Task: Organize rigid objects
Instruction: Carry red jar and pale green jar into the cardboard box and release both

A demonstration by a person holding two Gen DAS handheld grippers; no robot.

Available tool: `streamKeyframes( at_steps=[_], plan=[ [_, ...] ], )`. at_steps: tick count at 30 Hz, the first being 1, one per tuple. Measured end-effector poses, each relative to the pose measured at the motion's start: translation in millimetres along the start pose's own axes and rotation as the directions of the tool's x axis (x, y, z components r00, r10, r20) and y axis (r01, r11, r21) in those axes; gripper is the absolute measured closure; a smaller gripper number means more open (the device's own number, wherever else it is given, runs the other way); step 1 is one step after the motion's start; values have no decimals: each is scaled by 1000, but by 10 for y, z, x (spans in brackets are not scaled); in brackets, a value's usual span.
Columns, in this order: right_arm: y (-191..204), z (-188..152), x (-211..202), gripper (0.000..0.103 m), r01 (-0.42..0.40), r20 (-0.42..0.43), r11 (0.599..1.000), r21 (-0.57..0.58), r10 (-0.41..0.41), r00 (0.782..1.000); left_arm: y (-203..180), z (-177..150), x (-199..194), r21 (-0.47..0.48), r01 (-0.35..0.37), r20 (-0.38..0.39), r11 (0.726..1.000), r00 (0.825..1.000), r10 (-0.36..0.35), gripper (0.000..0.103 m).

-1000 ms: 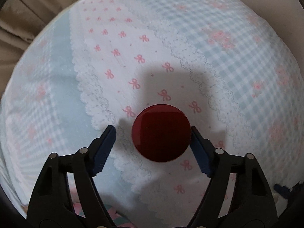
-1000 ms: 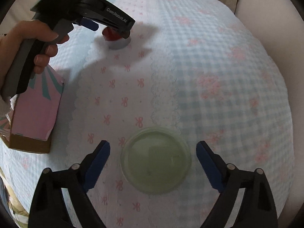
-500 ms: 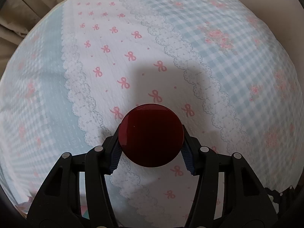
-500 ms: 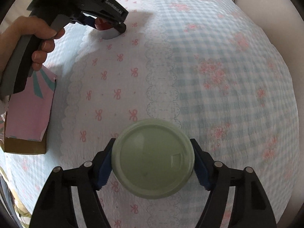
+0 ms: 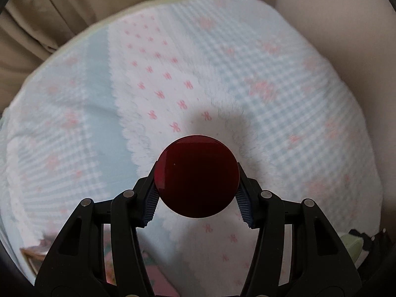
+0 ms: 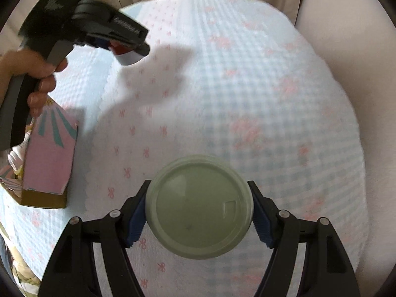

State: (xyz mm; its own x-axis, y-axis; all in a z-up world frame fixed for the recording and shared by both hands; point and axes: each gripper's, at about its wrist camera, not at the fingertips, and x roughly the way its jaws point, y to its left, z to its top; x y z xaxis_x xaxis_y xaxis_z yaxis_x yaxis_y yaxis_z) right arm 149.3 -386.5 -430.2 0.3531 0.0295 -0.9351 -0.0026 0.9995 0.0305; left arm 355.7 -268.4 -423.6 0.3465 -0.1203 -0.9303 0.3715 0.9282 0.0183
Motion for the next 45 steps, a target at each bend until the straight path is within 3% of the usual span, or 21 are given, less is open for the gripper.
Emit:
streamKeyframes(
  at_steps=[5, 12, 23, 29, 33, 45],
  plan=[
    [-6, 123, -513, 34, 11, 68, 999, -31, -9, 998, 134, -99, -691, -55, -13, 68, 998, 998, 17, 52],
    [171, 465, -1298, 34, -2, 171, 994, -109, 20, 985, 391, -479, -1784, -116, -26, 166, 993, 985, 46, 52],
    [936, 798, -2230, 34, -93, 274, 970, -226, 155, 949, 1113, -1372, -2802, -245, -77, 200, 967, 972, 128, 52],
    [1565, 838, -2379, 34, -132, 270, 960, -248, 200, 942, 1659, -1863, -2949, -273, -70, 192, 959, 973, 125, 52],
    [1980, 815, -2327, 34, -156, 259, 963, -218, 212, 943, 2044, -2124, -2891, -241, -73, 162, 968, 980, 114, 52],
    [2887, 780, -1653, 34, -160, 124, 987, -16, 161, 979, 3044, -2503, -2232, -128, -45, 52, 991, 997, 52, 52]
  ],
)
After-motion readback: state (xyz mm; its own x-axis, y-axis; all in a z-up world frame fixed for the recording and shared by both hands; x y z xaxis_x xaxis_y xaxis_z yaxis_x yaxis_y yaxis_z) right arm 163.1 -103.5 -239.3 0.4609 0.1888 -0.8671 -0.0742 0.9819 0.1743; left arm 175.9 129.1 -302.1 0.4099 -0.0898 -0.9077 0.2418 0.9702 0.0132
